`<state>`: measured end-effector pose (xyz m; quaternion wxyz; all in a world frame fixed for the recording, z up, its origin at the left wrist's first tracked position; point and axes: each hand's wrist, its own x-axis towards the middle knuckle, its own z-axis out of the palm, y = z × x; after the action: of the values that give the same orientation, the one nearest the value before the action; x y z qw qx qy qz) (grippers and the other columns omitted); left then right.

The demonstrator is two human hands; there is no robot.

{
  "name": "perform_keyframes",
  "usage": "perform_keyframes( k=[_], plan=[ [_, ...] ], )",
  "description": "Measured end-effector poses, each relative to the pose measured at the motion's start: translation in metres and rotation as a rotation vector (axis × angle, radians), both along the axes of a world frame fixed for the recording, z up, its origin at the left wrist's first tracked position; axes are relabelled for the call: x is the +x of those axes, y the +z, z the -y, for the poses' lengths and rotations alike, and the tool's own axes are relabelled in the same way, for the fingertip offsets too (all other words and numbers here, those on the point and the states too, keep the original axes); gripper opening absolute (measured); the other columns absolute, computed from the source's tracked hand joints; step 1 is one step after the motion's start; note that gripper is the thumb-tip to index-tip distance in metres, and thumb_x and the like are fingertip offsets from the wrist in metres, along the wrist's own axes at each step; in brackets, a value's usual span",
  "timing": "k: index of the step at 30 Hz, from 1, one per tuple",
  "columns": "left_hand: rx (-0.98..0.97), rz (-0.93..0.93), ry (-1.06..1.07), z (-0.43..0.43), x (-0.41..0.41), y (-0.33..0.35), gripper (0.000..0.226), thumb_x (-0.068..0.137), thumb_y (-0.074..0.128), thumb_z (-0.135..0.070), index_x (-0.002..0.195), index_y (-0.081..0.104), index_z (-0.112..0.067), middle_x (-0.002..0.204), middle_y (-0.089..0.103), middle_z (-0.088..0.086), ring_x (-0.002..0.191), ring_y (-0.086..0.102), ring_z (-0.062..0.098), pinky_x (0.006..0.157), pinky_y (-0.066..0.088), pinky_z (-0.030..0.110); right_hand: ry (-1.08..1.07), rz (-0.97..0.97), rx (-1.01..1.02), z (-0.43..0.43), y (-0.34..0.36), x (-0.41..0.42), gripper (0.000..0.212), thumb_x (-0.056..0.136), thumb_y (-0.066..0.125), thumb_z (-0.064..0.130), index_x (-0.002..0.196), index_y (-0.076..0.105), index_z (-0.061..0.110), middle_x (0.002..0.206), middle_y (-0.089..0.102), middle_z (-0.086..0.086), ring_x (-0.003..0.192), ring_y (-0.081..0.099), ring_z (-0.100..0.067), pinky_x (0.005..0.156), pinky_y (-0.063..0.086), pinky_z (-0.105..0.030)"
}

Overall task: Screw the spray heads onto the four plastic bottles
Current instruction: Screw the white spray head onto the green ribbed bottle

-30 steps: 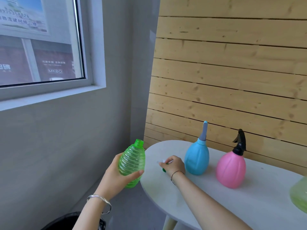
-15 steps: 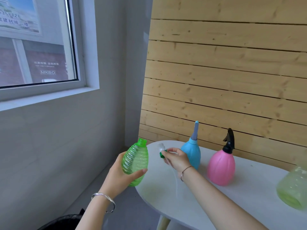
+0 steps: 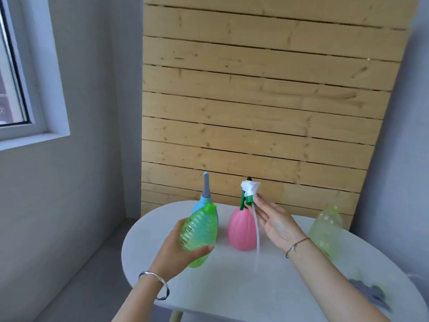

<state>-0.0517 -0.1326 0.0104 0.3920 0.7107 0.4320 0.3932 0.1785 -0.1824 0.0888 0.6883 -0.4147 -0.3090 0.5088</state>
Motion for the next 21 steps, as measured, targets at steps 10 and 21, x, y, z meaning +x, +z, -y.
perform_keyframes(
  k=[10,21],
  plan=[
    [-0.040,-0.113,-0.178,0.013,0.078,-0.009,0.069,0.054,0.082,-0.055,0.108,0.041,-0.045,0.104,0.058,-0.019,0.094,0.053,-0.011,0.062,0.043,0.004,-0.145,-0.128,0.248,0.031,0.003,0.061,0.023,0.094,0.049,0.005,0.112,0.063,0.007,0.115,0.067,-0.006,0.101,0.070,-0.014,0.092,0.051,-0.023],
    [-0.027,-0.181,-0.239,0.016,0.117,-0.018,0.080,0.057,0.084,-0.049,0.124,0.043,-0.033,0.114,0.059,-0.010,0.102,0.056,0.006,0.080,0.045,0.018,-0.498,-0.058,0.402,0.035,0.016,0.095,0.038,0.095,0.051,0.007,0.133,0.051,0.003,0.126,0.059,-0.005,0.099,0.065,-0.003,0.097,0.048,-0.019]
  ],
)
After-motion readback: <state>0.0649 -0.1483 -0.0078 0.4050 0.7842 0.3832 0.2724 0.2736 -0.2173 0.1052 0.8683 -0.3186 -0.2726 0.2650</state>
